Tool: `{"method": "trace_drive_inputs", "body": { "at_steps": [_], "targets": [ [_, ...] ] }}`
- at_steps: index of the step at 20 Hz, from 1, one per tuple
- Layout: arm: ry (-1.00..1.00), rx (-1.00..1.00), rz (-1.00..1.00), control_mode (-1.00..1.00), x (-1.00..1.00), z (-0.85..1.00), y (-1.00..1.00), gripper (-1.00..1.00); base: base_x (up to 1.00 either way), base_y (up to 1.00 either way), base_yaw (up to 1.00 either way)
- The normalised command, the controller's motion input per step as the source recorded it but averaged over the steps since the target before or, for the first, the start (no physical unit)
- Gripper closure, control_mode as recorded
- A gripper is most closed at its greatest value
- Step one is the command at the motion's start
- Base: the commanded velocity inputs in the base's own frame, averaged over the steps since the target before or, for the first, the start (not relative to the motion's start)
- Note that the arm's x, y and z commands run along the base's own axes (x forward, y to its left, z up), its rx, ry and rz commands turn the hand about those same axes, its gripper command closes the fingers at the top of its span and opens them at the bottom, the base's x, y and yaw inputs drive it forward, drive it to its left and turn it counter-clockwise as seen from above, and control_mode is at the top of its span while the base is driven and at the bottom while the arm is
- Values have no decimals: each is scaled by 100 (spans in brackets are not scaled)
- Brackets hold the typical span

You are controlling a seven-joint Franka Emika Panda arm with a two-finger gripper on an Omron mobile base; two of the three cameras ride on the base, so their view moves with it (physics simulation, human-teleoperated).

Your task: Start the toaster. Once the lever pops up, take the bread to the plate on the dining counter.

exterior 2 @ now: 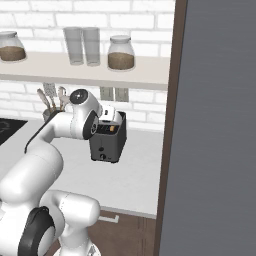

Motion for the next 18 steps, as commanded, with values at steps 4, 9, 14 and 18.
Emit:
{"method": "trace_drive_inputs", "body": {
  "at_steps": [4, 9, 14, 18],
  "targets": [
    [0, 0, 0, -100, 0, 0, 0, -100, 0, 0, 0],
    [0, 0, 0, -100, 0, 0, 0, -100, 0, 0, 0],
    [0, 0, 0, -100, 0, 0, 0, -100, 0, 0, 0],
    [0, 0, 0, -100, 0, 0, 0, -100, 0, 0, 0]
  ]
}}
